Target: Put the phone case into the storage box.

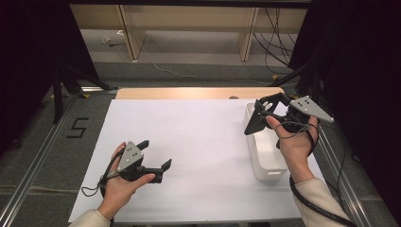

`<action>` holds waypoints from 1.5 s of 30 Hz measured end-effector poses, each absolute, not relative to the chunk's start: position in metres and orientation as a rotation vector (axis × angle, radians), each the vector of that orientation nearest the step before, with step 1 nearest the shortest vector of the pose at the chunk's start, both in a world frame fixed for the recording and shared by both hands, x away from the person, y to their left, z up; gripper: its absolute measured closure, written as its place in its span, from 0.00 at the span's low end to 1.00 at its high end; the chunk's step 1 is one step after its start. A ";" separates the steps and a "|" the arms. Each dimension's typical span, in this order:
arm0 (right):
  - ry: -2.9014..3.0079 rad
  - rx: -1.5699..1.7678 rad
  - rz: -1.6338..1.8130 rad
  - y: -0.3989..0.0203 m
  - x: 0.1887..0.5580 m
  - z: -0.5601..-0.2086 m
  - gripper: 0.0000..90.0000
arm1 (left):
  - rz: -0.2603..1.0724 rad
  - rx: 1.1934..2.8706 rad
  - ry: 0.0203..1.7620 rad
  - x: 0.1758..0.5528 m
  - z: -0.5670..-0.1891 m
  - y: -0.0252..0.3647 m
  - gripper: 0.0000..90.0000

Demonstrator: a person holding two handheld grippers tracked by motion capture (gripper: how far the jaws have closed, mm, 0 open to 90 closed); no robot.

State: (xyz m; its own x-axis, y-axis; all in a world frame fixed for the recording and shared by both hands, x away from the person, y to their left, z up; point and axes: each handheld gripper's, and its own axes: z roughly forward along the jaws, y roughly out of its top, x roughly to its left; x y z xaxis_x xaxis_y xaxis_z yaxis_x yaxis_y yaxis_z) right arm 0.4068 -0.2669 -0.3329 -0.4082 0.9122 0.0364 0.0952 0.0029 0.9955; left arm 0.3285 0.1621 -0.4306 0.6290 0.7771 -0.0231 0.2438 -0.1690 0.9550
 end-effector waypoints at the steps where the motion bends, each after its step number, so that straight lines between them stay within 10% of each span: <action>1: 1.582 1.063 1.477 -0.267 0.407 -0.333 0.17 | 0.587 1.720 0.838 0.329 -0.431 0.162 0.00; 45: 1.514 1.142 1.388 -0.290 0.415 -0.337 0.17 | 0.596 1.714 0.849 0.330 -0.431 0.164 0.00</action>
